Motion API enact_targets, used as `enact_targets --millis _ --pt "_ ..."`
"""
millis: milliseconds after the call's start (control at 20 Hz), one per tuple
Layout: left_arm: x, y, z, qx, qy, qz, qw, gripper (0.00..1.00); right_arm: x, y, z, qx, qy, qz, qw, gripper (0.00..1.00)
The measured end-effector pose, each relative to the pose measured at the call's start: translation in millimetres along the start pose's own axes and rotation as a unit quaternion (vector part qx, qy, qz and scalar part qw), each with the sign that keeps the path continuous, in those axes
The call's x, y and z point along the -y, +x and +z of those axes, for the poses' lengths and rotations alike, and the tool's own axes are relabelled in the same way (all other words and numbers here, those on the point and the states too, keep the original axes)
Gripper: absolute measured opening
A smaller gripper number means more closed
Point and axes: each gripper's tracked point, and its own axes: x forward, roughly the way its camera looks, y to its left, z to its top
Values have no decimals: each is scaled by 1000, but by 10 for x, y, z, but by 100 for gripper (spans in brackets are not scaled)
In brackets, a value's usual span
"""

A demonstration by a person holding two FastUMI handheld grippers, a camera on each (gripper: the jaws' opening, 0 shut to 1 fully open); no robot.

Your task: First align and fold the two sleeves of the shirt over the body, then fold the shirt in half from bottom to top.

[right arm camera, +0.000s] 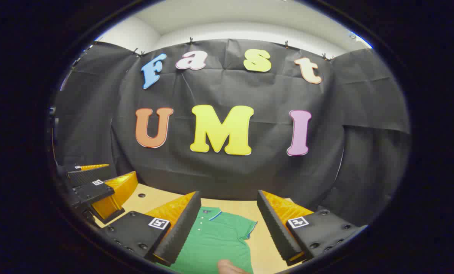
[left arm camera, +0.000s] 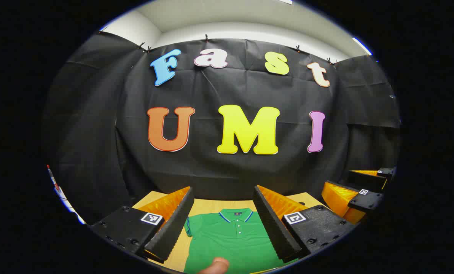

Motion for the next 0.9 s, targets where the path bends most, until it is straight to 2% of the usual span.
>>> enact_targets --millis 500,900 --pt "208 -175 -218 -22 1 -4 1000 100 182 -154 -260 -29 12 5 999 94" --pt "242 -228 -209 -20 12 0 1000 100 256 -154 -396 -41 24 10 999 99"
